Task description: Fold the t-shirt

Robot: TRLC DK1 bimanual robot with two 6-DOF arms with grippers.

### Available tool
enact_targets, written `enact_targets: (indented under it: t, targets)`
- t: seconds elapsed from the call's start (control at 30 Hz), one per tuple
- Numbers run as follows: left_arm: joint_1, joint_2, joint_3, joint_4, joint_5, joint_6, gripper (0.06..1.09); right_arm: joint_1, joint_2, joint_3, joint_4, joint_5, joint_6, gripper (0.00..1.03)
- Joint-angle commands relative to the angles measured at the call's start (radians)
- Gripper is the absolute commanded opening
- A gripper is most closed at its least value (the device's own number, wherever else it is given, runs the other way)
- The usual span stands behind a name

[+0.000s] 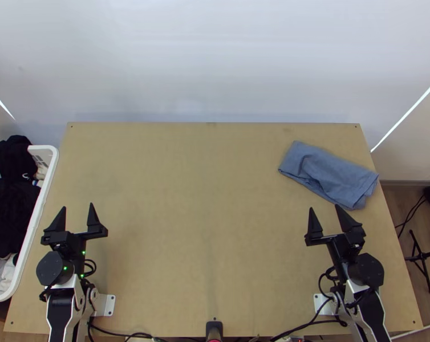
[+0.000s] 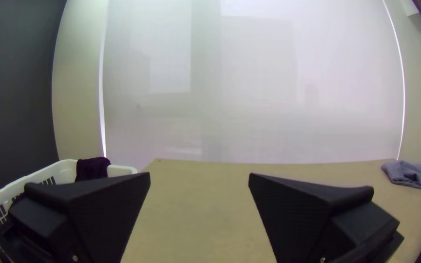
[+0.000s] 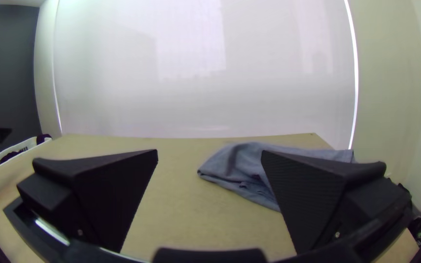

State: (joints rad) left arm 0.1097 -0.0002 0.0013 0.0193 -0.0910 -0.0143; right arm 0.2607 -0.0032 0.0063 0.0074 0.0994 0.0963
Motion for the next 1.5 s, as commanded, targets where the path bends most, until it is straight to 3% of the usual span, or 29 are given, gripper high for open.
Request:
enact_targets:
  t: [0.0, 0.7, 0.8, 0.93, 1.1, 1.2, 1.3, 1.47]
  targets:
    - [0.001, 0.000, 0.000, -0.001, -0.001, 0.002, 1.04, 0.000, 0.000, 0.001, 0.000, 0.000, 0.000, 0.99]
    - [-0.084, 0.000, 0.000, -0.002, 0.013, 0.002, 1.04, 0.000, 0.000, 0.001, 0.000, 0.000, 0.000, 0.99]
    - [-0.087, -0.001, 0.000, -0.001, 0.017, -0.062, 1.04, 0.000, 0.000, 0.001, 0.000, 0.000, 0.000, 0.99]
    - [-0.062, -0.004, 0.017, -0.007, 0.042, -0.046, 1.04, 0.000, 0.000, 0.000, 0.000, 0.000, 0.000, 0.99]
    - [-0.061, 0.003, 0.120, 0.064, -0.047, 0.011, 1.04, 0.000, 0.000, 0.001, 0.000, 0.000, 0.000, 0.99]
    - [-0.061, 0.112, 0.229, 0.105, -0.092, 0.102, 1.04, 0.000, 0.000, 0.000, 0.000, 0.000, 0.000, 0.99]
    - [-0.021, 0.359, 0.451, -0.007, -0.200, 0.093, 1.04, 0.000, 0.000, 0.000, 0.000, 0.000, 0.000, 0.99]
    - [0.246, 0.603, 0.755, -0.121, -0.207, 0.019, 1.04, 0.000, 0.000, 0.000, 0.000, 0.000, 0.000, 0.99]
